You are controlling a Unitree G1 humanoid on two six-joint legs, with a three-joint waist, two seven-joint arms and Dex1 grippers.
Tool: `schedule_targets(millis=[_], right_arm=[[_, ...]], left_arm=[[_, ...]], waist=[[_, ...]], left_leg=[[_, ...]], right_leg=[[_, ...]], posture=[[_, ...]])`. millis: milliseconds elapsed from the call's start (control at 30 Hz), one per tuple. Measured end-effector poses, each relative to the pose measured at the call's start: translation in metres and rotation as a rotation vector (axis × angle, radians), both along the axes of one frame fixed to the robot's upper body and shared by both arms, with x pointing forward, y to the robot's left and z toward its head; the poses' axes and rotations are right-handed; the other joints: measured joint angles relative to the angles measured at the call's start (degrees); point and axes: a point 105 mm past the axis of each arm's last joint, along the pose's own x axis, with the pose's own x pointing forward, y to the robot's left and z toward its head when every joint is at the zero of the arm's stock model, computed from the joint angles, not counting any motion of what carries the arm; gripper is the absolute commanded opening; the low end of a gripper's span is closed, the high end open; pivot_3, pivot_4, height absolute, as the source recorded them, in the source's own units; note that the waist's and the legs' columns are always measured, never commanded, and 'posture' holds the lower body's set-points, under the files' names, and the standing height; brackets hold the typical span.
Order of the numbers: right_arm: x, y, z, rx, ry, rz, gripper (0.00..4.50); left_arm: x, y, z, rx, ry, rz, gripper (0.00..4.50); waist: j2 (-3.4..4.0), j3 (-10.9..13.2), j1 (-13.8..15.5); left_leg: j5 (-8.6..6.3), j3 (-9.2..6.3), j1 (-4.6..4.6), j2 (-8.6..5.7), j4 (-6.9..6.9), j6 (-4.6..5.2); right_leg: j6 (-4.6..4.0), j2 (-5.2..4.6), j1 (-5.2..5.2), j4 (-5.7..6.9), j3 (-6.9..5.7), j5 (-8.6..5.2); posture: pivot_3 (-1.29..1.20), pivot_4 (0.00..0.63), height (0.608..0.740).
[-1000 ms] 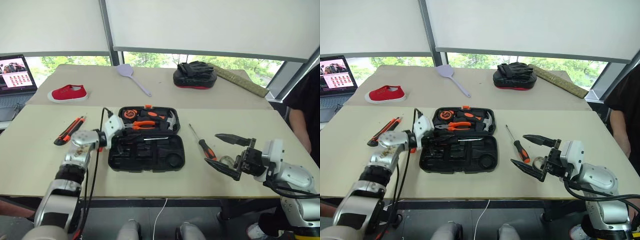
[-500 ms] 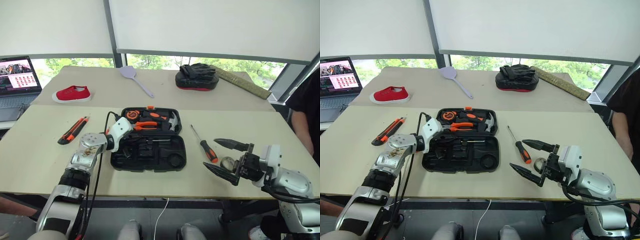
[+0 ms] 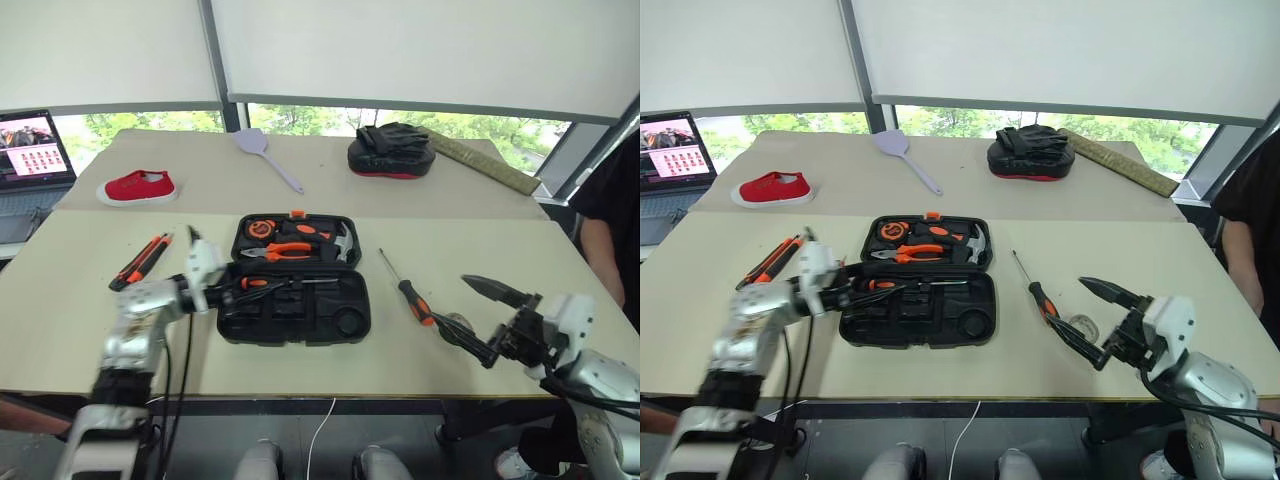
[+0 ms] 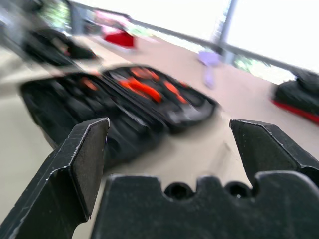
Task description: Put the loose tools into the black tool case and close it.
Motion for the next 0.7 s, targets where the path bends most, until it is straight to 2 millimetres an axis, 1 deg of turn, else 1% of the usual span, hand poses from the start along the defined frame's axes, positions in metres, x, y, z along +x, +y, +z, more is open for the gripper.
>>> schedule_targets(millis=[33, 67, 133, 200, 267, 333, 367, 400, 433, 500, 533, 567, 600, 633, 667, 700], right_arm=[[-0.003, -0.010, -0.008, -0.017, 0.032, -0.052, 4.50], [-0.005, -0.019, -0.015, -0.033, 0.058, -0.100, 4.50], [-0.010, -0.037, -0.029, -0.067, 0.111, -0.193, 4.50], [-0.012, -0.047, -0.038, -0.086, 0.153, -0.274, 4.50], [-0.014, -0.054, -0.046, -0.084, 0.208, -0.334, 4.50], [-0.013, -0.054, -0.048, -0.077, 0.248, -0.362, 4.50], [-0.009, -0.049, -0.044, -0.074, 0.266, -0.361, 4.50], [-0.004, -0.043, -0.036, -0.072, 0.259, -0.350, 4.50], [0.007, -0.034, -0.025, -0.061, 0.264, -0.330, 4.50], [0.027, -0.013, 0.000, -0.050, 0.273, -0.280, 4.50], [0.035, -0.001, 0.007, -0.055, 0.291, -0.254, 4.50], [0.047, 0.014, 0.014, -0.095, 0.333, -0.222, 4.50], [0.050, 0.020, 0.014, -0.129, 0.362, -0.208, 4.50], [0.053, 0.029, 0.011, -0.170, 0.416, -0.192, 4.50], [0.054, 0.033, 0.005, -0.199, 0.464, -0.184, 4.50], [0.056, 0.036, -0.001, -0.214, 0.506, -0.181, 4.50]], left_arm=[[-0.009, 0.006, -0.003, 0.002, 0.022, -0.003, 4.30], [-0.016, 0.013, -0.008, 0.004, 0.059, 0.006, 4.49], [-0.035, 0.027, -0.025, 0.026, 0.155, 0.029, 4.49], [-0.049, 0.040, -0.040, 0.032, 0.221, 0.067, 4.49], [-0.059, 0.049, -0.051, 0.032, 0.252, 0.095, 4.49], [-0.066, 0.058, -0.055, 0.021, 0.267, 0.120, 4.49], [-0.069, 0.061, -0.054, 0.005, 0.268, 0.124, 4.49], [-0.070, 0.061, -0.052, -0.004, 0.263, 0.122, 4.49], [-0.073, 0.061, -0.049, -0.017, 0.252, 0.118, 4.49], [-0.073, 0.050, -0.039, -0.039, 0.203, 0.083, 4.49], [-0.073, 0.045, -0.034, -0.054, 0.182, 0.071, 4.49], [-0.071, 0.037, -0.028, -0.081, 0.154, 0.053, 4.49], [-0.069, 0.031, -0.025, -0.092, 0.141, 0.032, 4.49], [-0.069, 0.024, -0.020, -0.100, 0.123, 0.013, 4.49], [-0.069, 0.021, -0.019, -0.105, 0.118, 0.007, 4.49], [-0.069, 0.020, -0.018, -0.111, 0.120, 0.004, 4.49]], waist=[[0.01, 0.0, 0.0], [0.02, 0.0, 0.0], [0.03, 0.0, -0.1], [0.05, 0.0, -0.1], [0.05, 0.0, -0.1], [0.09, 0.1, 0.0], [0.11, 0.1, 0.0], [0.13, 0.1, 0.0], [0.13, 0.1, 0.0], [0.16, 0.1, -0.1], [0.16, 0.1, -0.2], [0.16, 0.1, -0.2], [0.16, 0.1, -0.2], [0.10, 0.1, 0.1], [0.06, 0.1, 0.3], [0.05, 0.1, 0.4]], left_leg=[[0.00, 0.01, 0.03, -0.01, 0.00, -0.01], [0.00, 0.03, 0.06, -0.01, 0.00, -0.01], [-0.01, 0.08, 0.20, 0.02, 0.00, -0.03], [-0.12, 0.10, 0.28, 0.05, 0.00, -0.22], [-0.26, 0.10, 0.28, 0.13, 0.00, -0.45], [-0.27, 0.10, 0.29, 0.12, 0.00, -0.47], [-0.28, 0.10, 0.29, 0.12, 0.00, -0.48], [-0.28, 0.09, 0.30, 0.13, 0.00, -0.48], [-0.28, 0.09, 0.30, 0.14, 0.00, -0.48], [-0.27, 0.05, 0.20, 0.13, 0.00, -0.46], [-0.25, 0.08, 0.21, 0.11, 0.00, -0.43], [-0.19, 0.14, 0.23, 0.09, 0.00, -0.33], [-0.16, 0.17, 0.18, 0.07, 0.00, -0.28], [-0.01, 0.17, 0.09, 0.09, -0.01, -0.03], [-0.02, 0.13, 0.03, 0.09, -0.01, -0.01], [-0.07, 0.13, -0.06, 0.08, -0.01, 0.01]], right_leg=[[0.02, -0.03, 0.01, 0.00, 0.00, -0.04], [0.03, -0.05, 0.02, 0.01, 0.01, -0.07], [0.11, -0.14, 0.04, 0.01, 0.01, -0.42], [-0.01, -0.19, 0.04, 0.02, 0.02, -0.48], [-0.03, -0.23, 0.00, 0.02, 0.00, -0.45], [-0.02, -0.28, -0.08, 0.02, -0.02, -0.44], [-0.01, -0.31, -0.14, 0.02, -0.02, -0.44], [0.00, -0.35, -0.18, 0.01, 0.00, -0.44], [0.00, -0.36, -0.17, 0.00, 0.00, -0.43], [-0.03, -0.40, -0.09, -0.01, 0.09, -0.32], [-0.03, -0.36, -0.06, -0.01, 0.06, -0.31], [-0.07, -0.30, -0.06, -0.01, 0.09, -0.29], [-0.08, -0.30, -0.12, -0.02, 0.05, -0.29], [-0.28, -0.21, -0.12, -0.04, -0.05, -0.29], [-0.45, -0.21, -0.12, -0.03, -0.13, -0.29], [-0.44, -0.22, -0.19, -0.04, -0.14, -0.31]], posture=[[0.00, 0.150, 0.740], [0.00, 0.150, 0.740], [0.00, 0.150, 0.740], [0.00, 0.150, 0.740], [0.00, 0.150, 0.740], [0.00, 0.150, 0.740], [0.00, 0.150, 0.740], [0.00, 0.150, 0.740], [0.00, 0.150, 0.740], [0.00, 0.150, 0.740], [0.00, 0.150, 0.740], [0.00, 0.150, 0.740], [0.00, 0.150, 0.740], [0.00, 0.150, 0.740], [0.00, 0.150, 0.740], [0.00, 0.150, 0.740]])
